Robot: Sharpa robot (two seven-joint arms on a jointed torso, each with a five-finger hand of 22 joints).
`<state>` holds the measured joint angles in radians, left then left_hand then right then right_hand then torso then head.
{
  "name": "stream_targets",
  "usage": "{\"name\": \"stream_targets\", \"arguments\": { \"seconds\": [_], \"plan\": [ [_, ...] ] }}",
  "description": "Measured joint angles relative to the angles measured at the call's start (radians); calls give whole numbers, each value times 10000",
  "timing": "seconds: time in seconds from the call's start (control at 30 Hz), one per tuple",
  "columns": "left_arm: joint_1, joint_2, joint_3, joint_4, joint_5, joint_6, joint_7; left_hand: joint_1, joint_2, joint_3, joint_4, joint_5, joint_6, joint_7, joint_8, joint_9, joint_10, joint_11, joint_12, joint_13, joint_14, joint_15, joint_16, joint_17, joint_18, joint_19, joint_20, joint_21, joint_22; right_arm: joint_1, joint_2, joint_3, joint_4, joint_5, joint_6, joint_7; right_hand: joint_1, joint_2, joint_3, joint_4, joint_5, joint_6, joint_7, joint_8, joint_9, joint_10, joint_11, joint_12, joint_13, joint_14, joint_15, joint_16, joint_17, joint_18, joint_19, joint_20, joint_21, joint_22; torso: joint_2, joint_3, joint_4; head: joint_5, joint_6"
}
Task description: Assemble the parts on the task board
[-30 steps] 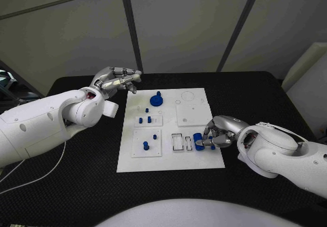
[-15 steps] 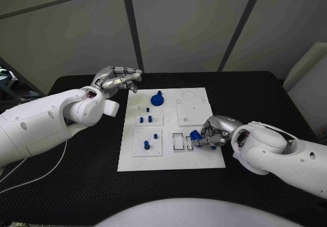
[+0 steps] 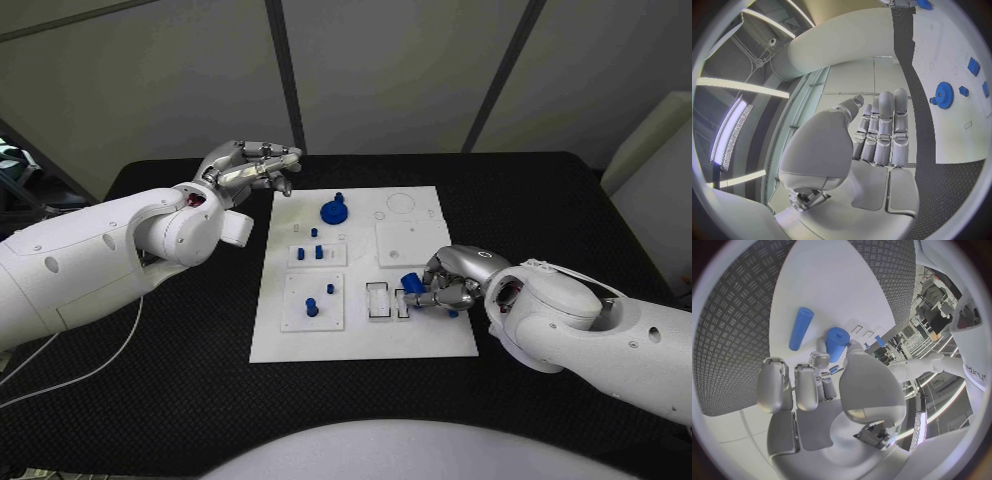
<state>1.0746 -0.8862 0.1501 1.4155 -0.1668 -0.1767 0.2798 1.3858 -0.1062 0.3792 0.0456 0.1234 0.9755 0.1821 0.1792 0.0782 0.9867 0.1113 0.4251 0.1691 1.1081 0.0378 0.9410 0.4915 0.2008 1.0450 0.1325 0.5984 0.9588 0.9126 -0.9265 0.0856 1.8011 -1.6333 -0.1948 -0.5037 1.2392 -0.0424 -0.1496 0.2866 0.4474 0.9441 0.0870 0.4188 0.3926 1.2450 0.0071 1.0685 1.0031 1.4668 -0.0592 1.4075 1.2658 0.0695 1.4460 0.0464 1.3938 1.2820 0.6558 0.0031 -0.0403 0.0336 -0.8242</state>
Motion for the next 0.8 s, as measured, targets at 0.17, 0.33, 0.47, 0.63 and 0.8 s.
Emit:
{"name": "stream_targets", "arguments": {
  "seconds": [0.17,0.33,0.47,0.63,0.8],
  "plan": [
    [0,-3,0,1,14,5,-11,0,0,0,0,0,0,0,0,0,0,0,0,-1,0,0,0,0,0,0,0,0,0,-55,-253,-48,218,95,-339,-94,418,101,82,-83,825,-55,-60,115,127,114,-37,146,263,-22,-22,66,113,0,36,-36,70,62,-4,1,0,-34,31],
    [0,0,0,0,26,7,-17,0,0,0,0,0,0,0,0,0,0,0,0,-1,0,0,0,0,0,0,0,0,0,-83,-496,-70,579,576,-769,-206,616,87,81,-84,1094,-48,-94,231,153,114,-37,147,350,0,-72,107,171,1,71,-71,71,117,-8,-3,0,-48,73],
    [0,8,-1,0,32,10,-21,0,0,0,0,0,0,0,0,0,0,0,0,-2,0,0,0,1,0,0,0,0,-4,-81,-594,-60,906,1036,-1142,-244,628,98,81,-84,1159,-39,-103,253,153,114,-37,146,383,0,-72,107,184,0,71,-71,71,128,-8,-4,1,-60,105],
    [0,9,-1,0,36,11,-24,0,0,0,0,0,0,0,0,0,0,0,0,-2,0,0,0,1,0,0,0,0,-7,-72,-632,-53,1114,1409,-1465,-258,629,99,80,-84,1160,-39,-103,254,153,115,-38,146,383,0,-72,107,184,0,70,-71,111,137,-2,-9,10,-74,120],
    [0,17,-2,-2,40,12,-29,0,0,1,0,0,0,0,0,0,1,0,0,2,0,0,0,1,0,0,0,0,-7,-69,-501,-50,1196,1715,-1703,-259,641,111,79,-83,1237,-39,-102,252,153,187,-39,146,396,0,-71,106,196,0,70,-71,111,144,5,-11,12,-48,122]
  ]
}}
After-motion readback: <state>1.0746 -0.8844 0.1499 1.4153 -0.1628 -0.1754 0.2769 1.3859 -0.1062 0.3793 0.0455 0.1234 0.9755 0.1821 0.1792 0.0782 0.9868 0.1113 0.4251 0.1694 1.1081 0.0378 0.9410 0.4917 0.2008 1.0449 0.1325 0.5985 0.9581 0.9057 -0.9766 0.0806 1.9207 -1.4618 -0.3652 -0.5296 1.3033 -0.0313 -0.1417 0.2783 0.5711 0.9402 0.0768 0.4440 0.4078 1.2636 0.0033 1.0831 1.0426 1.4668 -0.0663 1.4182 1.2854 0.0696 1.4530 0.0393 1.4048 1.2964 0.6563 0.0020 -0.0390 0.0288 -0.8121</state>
